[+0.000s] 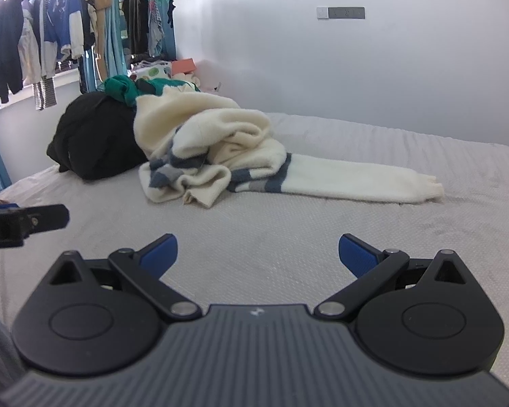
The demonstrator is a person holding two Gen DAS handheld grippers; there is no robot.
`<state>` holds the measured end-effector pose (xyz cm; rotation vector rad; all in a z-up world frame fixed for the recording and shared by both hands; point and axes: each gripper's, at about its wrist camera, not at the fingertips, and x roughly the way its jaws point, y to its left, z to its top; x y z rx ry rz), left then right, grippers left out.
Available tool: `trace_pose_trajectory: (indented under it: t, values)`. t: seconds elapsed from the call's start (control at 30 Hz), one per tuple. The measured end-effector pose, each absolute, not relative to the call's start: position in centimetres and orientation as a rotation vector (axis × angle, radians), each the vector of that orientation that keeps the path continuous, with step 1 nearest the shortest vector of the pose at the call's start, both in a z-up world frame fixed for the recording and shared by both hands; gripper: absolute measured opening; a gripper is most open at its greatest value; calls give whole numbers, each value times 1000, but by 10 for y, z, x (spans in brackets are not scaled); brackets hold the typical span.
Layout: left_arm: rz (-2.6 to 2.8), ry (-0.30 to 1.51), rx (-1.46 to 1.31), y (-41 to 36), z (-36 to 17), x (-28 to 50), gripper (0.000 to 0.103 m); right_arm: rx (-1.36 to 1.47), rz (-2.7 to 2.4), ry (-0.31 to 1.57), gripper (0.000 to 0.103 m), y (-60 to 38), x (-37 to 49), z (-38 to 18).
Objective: Fold large clothes
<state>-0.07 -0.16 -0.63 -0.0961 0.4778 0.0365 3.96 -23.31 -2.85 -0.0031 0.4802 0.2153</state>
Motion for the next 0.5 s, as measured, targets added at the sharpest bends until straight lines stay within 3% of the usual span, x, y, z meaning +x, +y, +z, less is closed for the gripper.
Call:
trace_pose_trajectory:
  t: [0.5]
  values:
    - [23, 476, -97, 3, -9, 1, 103, -10, 215, 478, 103, -232, 41, -29]
